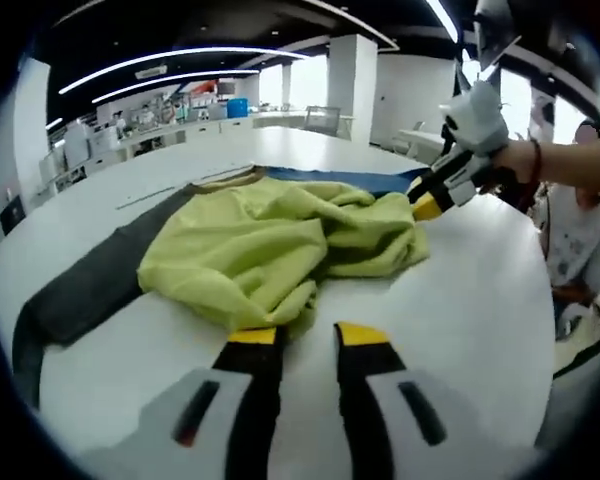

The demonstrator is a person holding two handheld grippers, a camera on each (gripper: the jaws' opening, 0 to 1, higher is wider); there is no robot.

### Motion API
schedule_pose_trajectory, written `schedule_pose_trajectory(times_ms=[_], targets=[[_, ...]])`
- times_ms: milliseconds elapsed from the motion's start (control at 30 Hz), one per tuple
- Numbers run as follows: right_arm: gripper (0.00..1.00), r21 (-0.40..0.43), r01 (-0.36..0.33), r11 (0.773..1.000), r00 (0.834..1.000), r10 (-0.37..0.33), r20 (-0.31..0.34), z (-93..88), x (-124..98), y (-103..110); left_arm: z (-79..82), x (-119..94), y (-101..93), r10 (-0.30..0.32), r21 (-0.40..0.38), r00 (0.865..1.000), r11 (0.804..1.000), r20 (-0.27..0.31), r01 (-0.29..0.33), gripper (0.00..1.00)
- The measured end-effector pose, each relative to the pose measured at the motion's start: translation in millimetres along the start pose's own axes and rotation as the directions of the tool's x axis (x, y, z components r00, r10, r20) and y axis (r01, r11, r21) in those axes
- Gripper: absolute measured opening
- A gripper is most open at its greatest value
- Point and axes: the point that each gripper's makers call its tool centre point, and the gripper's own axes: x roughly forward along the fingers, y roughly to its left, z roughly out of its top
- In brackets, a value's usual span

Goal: Fold the garment on the visible template until the final outline fits inside the template.

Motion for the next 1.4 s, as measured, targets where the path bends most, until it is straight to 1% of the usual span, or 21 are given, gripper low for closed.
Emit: schedule_pose_trajectory(times_ms=[100,167,200,233,300,367,433,533,633,700,767,867,1000,1067,1133,1167,1233,1400], targets=[[0.21,0.001,-0.003,1.000,1.000,0.003,0.002,0.0,0.7,-2.0,1.3,3.5,3.2,0.016,0.002,1.000,1.000,-0.005,-0.016,0.17],[0.20,0.003,-0.007,1.000,1.000,0.007,0.002,0.0,0.5,-1.1,-0.3,5.5,8.0,0.041,0.037,0.999,0.999,-0.028,-0.040,0.15],[0.19,0.004,-0.011,1.000,1.000,0.011,0.003,0.5,0.5,0.3,3.0,7.0,8.8,0.049,0.047,0.999,0.998,-0.015,-0.048,0.15],[0.19,0.007,-0.013,1.000,1.000,0.013,0.003,0.3,0.8,0.2,3.1,7.6,9.5,0.052,0.050,0.998,0.997,-0.020,-0.051,0.14],[0.18,0.018,-0.020,1.000,1.000,0.020,0.003,-0.3,1.6,-0.7,4.1,9.1,14.4,0.066,0.044,0.997,0.997,-0.025,-0.065,0.12],[0.16,0.025,-0.030,0.999,1.000,0.030,0.003,-0.3,2.4,-0.3,5.1,9.6,16.5,0.084,0.019,0.996,0.996,-0.029,-0.083,0.11],[0.15,0.028,-0.035,0.999,0.999,0.034,0.004,-0.2,3.0,-0.1,5.6,10.5,18.9,0.086,0.019,0.996,0.996,-0.030,-0.086,0.11],[0.14,0.035,-0.039,0.999,0.999,0.039,0.004,-0.1,3.4,0.0,5.5,11.4,22.2,0.105,0.019,0.994,0.994,-0.041,-0.105,0.10],[0.10,0.039,-0.050,0.998,0.999,0.049,0.004,1.2,5.3,-4.1,5.3,12.1,23.5,0.113,-0.013,0.992,0.993,-0.050,-0.114,0.09],[0.06,0.046,-0.051,0.998,0.999,0.051,0.000,1.0,4.9,-6.9,5.2,12.3,25.8,0.119,-0.022,0.991,0.992,-0.057,-0.121,0.07],[0.04,0.056,-0.058,0.997,0.998,0.058,-0.003,0.7,4.2,-7.6,4.3,13.7,28.5,0.118,-0.025,0.991,0.992,-0.061,-0.120,0.06],[0.00,0.053,-0.063,0.997,0.998,0.063,-0.009,0.3,5.9,-8.8,4.2,12.2,27.3,0.118,-0.021,0.991,0.993,-0.062,-0.120,0.04],[0.00,0.060,-0.071,0.996,0.997,0.071,-0.005,0.8,4.0,-4.3,4.4,11.8,29.5,0.117,-0.024,0.990,0.993,-0.072,-0.119,0.01],[0.00,0.059,-0.070,0.996,0.998,0.070,-0.005,0.8,4.7,-5.8,4.9,11.0,28.5,0.112,-0.028,0.991,0.993,-0.074,-0.114,0.01],[0.00,0.053,-0.057,0.997,0.998,0.057,-0.005,0.6,4.1,-6.6,4.0,9.3,27.6,0.105,-0.047,0.992,0.993,-0.066,-0.109,0.01],[0.00,0.048,-0.052,0.998,0.999,0.052,-0.007,0.0,3.4,-6.7,3.8,8.5,24.1,0.085,-0.085,0.995,0.992,-0.058,-0.089,0.01],[0.00,0.046,-0.044,0.998,0.999,0.044,-0.005,-0.6,0.3,-5.4,3.9,4.1,22.6,0.072,-0.116,0.996,0.990,-0.050,-0.077,0.01],[0.00,0.043,-0.036,0.998,0.999,0.036,-0.006,-1.4,-6.6,-4.4,6.9,-8.1,18.7,0.049,-0.110,0.998,0.993,-0.035,-0.052,0.00]])
